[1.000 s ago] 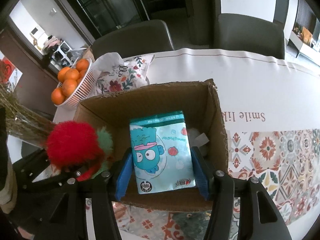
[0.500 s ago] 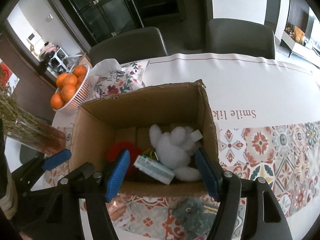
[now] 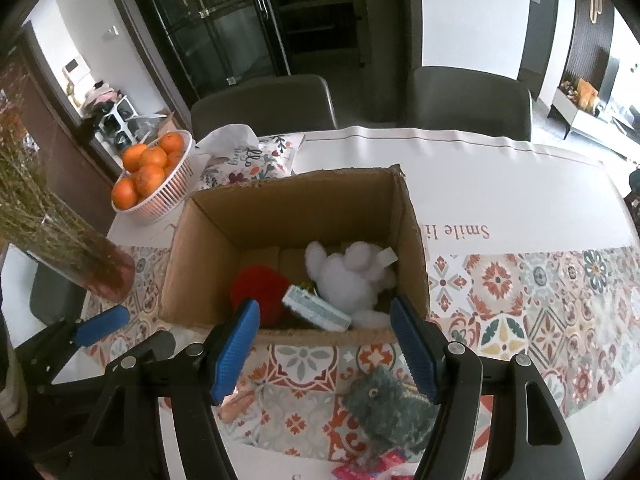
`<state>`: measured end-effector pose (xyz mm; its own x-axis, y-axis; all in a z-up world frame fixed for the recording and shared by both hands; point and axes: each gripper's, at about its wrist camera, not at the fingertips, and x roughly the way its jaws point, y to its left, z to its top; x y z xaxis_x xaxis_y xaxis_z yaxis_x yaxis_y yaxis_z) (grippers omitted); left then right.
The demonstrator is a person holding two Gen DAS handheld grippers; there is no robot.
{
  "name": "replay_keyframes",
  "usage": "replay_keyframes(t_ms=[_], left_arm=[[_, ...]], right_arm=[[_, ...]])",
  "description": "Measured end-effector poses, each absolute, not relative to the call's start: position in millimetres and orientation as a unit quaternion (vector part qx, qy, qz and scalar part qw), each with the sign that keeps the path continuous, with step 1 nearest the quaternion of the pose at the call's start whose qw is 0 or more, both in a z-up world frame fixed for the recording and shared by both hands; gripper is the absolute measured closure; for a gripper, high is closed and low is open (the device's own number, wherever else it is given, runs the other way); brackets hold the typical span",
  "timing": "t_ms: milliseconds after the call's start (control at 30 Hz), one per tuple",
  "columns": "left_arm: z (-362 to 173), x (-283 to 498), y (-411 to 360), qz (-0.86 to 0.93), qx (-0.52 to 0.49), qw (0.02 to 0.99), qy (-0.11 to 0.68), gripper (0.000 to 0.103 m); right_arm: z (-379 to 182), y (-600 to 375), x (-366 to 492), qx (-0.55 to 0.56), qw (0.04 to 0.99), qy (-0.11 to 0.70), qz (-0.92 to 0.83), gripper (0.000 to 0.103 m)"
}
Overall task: Organize soft objects
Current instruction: 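Open both tools to drop the tissue pack and pompom into the box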
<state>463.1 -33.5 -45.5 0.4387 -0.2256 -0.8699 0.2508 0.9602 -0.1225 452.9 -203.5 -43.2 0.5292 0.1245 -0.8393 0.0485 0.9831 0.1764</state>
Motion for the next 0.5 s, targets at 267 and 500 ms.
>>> replay_keyframes(t_ms=[267,500], left_arm=[[-48.0,434.4,-14.9,-0.119,-0.017,0.848,0.515,0.039],[-59.1,412.5,-14.4,-0.126,-0.019,0.841,0.527,0.039]], right_arm=[[-52.5,-197.2,427.7,0.090,0.863,0.498,0.012,0.034],[-66.3,-200.4,402.7,0.101,0.853,0.512,0.006,0.034]])
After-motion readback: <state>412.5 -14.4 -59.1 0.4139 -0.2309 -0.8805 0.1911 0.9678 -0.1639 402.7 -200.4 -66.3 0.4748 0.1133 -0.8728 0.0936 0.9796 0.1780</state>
